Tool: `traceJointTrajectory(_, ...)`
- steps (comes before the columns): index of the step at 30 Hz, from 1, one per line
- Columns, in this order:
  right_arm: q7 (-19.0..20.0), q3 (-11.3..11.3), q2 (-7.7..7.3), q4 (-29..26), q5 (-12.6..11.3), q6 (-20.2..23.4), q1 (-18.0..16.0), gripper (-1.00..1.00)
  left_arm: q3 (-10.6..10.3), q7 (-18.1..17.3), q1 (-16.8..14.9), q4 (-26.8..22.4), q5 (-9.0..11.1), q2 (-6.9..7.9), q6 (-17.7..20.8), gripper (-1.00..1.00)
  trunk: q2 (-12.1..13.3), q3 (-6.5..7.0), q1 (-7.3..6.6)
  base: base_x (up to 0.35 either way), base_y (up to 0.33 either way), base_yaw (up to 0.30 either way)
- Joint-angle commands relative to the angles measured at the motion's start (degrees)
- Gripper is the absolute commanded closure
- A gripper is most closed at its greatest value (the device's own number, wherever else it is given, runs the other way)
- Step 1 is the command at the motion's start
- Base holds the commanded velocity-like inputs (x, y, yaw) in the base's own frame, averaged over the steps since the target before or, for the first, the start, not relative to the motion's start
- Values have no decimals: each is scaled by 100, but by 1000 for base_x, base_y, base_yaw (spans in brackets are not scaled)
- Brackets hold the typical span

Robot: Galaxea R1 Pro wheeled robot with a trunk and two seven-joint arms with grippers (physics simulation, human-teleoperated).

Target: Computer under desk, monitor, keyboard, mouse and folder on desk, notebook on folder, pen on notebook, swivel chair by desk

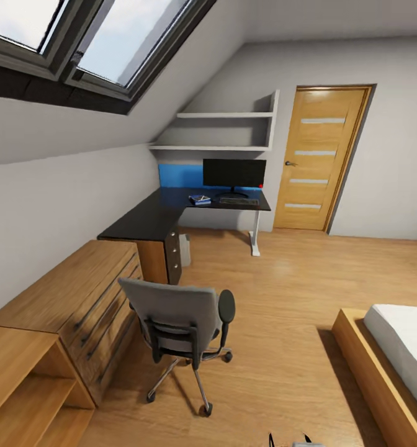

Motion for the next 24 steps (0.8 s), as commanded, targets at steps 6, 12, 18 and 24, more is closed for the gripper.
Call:
traceJointTrajectory(6,-53,48,2,1,-1,-3,-5,-100,-49,51,-3,-2,37,7,-20,-100,-7,-9,1,0,43,-300)
traceJointTrajectory(12,-53,51,8,1,6,-3,-5,-100,-49,51,-3,-2,37,7,-13,-100,-7,-9,1,129,197,-300)
traceJointTrajectory(18,-53,64,9,1,26,-6,-5,-100,-49,51,-3,-2,37,7,-13,-100,-7,-9,1,176,237,-261)
traceJointTrajectory(24,-50,72,5,4,40,-10,-5,-100,-49,51,-3,-2,37,7,-13,-100,-7,-9,1,181,243,-80)
